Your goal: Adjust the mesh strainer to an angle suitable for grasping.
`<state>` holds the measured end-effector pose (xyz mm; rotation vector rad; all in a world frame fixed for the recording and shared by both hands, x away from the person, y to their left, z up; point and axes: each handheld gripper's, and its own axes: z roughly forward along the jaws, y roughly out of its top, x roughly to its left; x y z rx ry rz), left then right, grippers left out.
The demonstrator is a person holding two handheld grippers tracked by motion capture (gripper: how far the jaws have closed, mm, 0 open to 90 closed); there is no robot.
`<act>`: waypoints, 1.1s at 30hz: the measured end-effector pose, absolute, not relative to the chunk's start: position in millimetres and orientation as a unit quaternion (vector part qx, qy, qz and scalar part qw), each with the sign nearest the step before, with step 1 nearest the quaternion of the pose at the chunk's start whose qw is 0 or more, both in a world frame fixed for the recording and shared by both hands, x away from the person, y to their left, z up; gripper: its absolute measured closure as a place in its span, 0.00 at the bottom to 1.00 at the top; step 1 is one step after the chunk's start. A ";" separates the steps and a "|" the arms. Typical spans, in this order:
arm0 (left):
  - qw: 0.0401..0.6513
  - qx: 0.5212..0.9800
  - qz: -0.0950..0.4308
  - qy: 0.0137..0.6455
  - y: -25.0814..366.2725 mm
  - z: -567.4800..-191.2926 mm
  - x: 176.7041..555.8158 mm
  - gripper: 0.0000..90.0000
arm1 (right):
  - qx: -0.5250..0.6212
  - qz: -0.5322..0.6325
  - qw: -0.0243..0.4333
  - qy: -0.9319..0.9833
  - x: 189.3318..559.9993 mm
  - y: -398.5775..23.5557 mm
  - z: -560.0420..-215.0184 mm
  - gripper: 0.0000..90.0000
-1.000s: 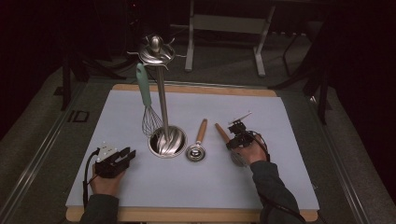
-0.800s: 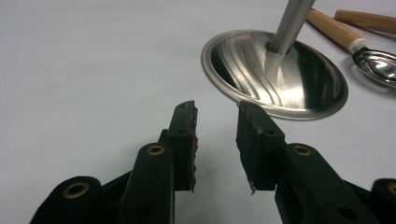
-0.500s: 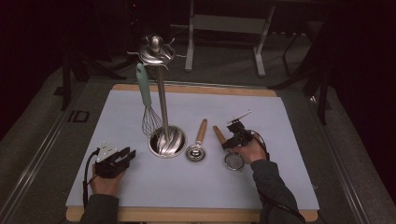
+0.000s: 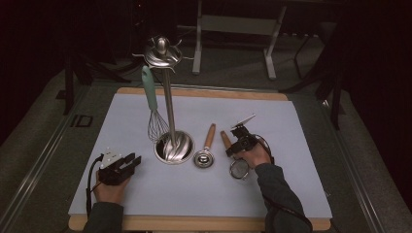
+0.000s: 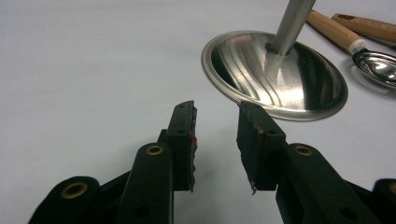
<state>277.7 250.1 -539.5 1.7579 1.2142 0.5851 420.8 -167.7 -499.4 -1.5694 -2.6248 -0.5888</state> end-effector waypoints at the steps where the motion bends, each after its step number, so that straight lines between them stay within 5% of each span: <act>1: 0.447 0.710 0.236 0.490 250.1 -539.5 277.8 0.74 | -0.504 -0.189 0.013 -0.842 421.0 -167.9 -498.8 0.76; 33: 0.448 0.709 0.236 0.490 250.3 -539.4 277.6 0.74 | -0.459 -0.286 -0.058 -0.839 394.6 -171.5 -435.1 0.79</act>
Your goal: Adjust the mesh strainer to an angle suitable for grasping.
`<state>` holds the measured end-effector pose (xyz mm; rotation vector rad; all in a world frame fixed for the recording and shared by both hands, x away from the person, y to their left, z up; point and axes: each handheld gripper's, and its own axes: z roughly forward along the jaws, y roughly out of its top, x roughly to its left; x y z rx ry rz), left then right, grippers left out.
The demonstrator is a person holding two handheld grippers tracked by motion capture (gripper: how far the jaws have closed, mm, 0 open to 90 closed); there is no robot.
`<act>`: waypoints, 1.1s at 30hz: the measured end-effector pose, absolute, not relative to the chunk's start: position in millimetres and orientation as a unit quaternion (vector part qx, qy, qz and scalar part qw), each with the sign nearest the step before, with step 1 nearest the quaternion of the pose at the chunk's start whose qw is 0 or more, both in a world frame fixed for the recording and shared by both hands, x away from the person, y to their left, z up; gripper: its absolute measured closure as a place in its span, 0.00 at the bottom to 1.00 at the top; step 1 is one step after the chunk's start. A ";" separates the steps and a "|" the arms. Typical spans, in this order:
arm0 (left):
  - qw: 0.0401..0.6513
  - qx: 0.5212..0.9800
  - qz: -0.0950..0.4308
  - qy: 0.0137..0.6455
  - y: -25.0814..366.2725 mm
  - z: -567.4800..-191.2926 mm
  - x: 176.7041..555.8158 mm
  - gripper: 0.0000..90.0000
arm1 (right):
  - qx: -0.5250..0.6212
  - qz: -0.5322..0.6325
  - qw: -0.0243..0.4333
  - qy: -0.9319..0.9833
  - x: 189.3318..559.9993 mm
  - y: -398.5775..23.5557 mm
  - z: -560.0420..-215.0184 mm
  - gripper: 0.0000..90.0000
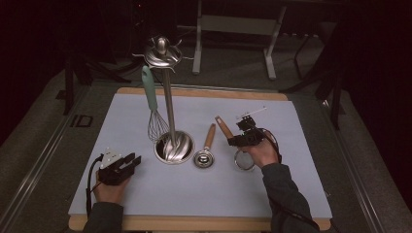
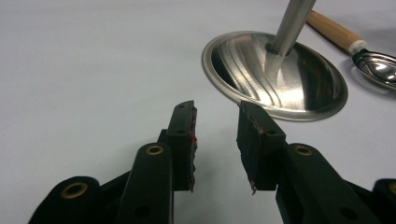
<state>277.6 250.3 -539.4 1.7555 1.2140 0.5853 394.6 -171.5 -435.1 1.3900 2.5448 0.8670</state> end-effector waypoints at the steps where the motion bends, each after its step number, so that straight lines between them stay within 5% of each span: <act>1: 0.447 0.709 0.237 0.490 250.3 -539.4 277.6 0.74 | 0.457 0.287 0.060 0.840 394.0 -171.2 -433.9 0.79; 33: 0.448 0.709 0.236 0.491 250.4 -539.5 277.7 0.74 | 0.433 0.318 0.082 0.839 389.6 -167.7 -407.2 0.79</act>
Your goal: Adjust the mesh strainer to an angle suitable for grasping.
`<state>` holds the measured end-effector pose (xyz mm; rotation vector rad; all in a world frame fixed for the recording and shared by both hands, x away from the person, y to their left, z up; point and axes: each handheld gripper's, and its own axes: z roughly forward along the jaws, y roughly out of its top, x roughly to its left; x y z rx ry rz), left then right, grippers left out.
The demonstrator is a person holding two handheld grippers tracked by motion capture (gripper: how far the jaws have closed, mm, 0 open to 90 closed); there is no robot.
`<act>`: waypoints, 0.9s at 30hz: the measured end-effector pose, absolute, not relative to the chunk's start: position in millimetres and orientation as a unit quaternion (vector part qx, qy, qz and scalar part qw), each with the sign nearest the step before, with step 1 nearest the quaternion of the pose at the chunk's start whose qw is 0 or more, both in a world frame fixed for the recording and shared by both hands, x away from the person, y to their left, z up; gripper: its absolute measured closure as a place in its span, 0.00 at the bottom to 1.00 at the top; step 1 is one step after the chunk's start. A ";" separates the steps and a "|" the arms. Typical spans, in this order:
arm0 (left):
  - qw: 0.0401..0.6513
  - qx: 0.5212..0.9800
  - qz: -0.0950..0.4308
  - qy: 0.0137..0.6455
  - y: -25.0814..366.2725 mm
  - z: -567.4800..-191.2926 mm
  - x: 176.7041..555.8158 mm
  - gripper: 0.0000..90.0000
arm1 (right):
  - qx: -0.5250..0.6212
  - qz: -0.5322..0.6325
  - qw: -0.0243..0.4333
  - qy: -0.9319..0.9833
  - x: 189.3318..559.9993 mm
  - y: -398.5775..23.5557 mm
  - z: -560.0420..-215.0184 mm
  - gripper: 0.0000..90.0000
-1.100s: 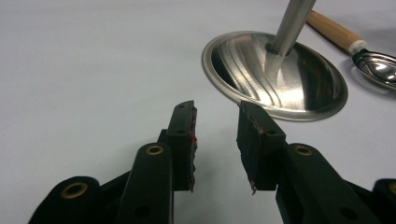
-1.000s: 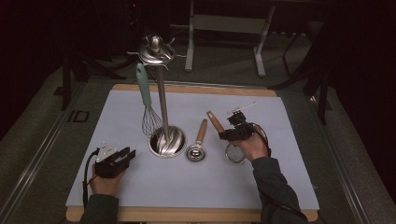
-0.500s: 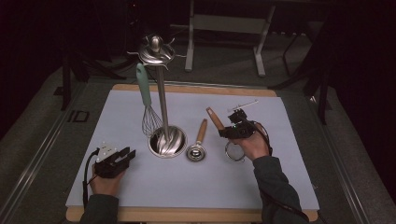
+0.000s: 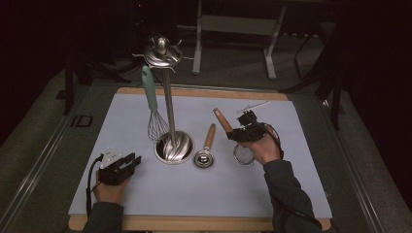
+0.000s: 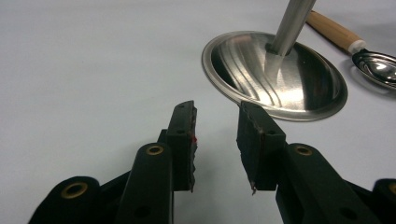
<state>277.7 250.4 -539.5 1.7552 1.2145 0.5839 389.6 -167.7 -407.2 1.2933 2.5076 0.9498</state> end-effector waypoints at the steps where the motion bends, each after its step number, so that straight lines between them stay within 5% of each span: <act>1: 0.448 0.709 0.236 0.491 250.4 -539.5 277.8 0.74 | 0.432 0.319 0.082 0.840 389.7 -167.6 -406.7 0.79; 27: 0.448 0.709 0.235 0.491 250.4 -539.5 277.8 0.74 | 0.409 0.330 0.101 0.845 388.9 -158.4 -387.6 0.79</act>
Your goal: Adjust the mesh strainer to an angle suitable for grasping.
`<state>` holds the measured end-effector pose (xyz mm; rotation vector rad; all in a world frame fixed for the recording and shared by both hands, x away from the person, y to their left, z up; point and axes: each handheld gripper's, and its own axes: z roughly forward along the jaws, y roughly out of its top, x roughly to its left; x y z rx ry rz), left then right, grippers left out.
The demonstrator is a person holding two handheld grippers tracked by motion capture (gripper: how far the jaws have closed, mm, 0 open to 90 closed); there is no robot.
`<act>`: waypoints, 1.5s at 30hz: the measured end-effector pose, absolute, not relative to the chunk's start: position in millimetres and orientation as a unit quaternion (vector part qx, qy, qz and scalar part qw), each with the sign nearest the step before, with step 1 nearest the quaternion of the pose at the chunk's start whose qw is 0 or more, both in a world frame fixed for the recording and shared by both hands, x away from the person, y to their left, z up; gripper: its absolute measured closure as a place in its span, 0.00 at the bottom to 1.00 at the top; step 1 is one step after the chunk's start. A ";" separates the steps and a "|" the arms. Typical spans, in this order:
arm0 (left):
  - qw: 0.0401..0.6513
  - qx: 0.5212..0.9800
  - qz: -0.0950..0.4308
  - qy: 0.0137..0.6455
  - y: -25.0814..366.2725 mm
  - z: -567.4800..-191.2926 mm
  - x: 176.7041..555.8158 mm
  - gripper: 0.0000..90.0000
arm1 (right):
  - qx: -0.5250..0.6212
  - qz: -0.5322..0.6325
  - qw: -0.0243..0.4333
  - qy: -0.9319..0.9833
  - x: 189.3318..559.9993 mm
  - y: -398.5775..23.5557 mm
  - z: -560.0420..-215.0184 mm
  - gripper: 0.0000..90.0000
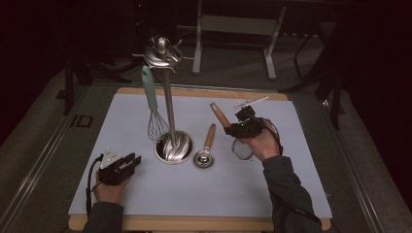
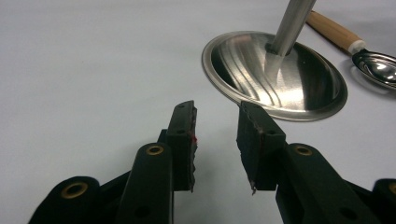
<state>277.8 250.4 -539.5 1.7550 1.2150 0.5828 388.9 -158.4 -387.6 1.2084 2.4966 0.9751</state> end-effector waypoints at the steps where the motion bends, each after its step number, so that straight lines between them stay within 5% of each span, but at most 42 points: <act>1: 0.448 0.709 0.235 0.491 250.4 -539.6 277.9 0.74 | 0.408 0.331 0.101 0.845 388.9 -158.1 -387.1 0.79; 45: 0.447 0.710 0.235 0.490 250.3 -539.5 277.9 0.74 | 0.326 0.408 0.133 0.842 362.4 -146.2 -338.0 0.79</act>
